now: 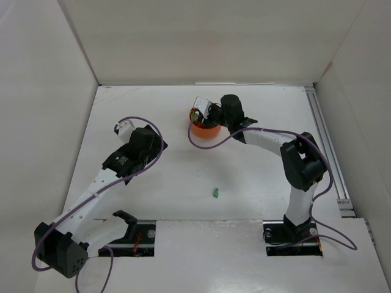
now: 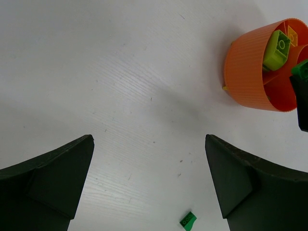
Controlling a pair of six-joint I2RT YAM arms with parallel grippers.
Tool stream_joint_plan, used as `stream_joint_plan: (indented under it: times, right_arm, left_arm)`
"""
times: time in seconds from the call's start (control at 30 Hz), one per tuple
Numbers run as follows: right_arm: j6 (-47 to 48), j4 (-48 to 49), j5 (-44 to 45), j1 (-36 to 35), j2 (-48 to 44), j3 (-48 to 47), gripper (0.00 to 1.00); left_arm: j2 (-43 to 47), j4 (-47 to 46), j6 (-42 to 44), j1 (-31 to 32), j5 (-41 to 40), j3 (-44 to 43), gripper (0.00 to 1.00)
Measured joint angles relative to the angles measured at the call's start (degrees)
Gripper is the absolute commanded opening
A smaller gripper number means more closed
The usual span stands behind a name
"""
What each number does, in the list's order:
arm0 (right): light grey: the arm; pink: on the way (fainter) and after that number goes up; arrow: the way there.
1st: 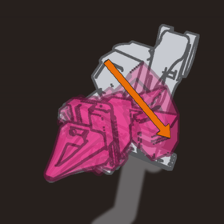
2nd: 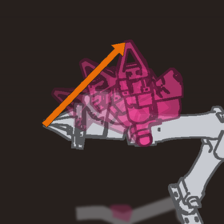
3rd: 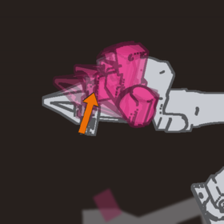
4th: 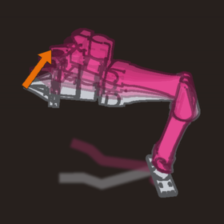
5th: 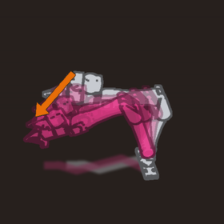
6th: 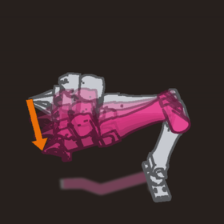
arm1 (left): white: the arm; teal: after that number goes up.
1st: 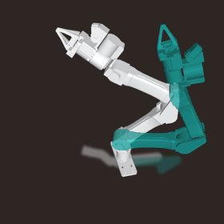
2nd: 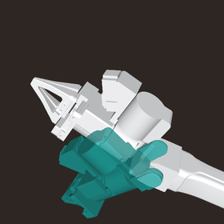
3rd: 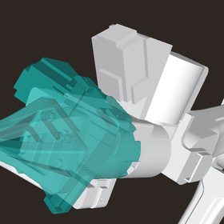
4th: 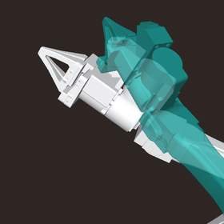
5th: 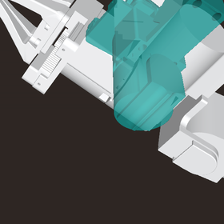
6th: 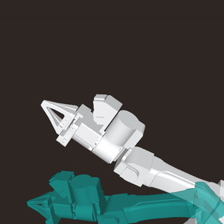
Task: Sort the legos into containers by color
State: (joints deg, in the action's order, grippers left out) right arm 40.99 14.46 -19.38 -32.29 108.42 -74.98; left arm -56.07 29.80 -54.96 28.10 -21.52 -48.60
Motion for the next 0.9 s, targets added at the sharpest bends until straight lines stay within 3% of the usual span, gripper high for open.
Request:
stream_joint_plan:
  times: [0.9]
  right_arm:
    - [3.9, -4.2, 4.5, 0.0, -2.1, 0.2, 0.59]
  left_arm:
    - [0.0, 0.0, -0.7, 0.0, 0.0, 0.0, 1.0]
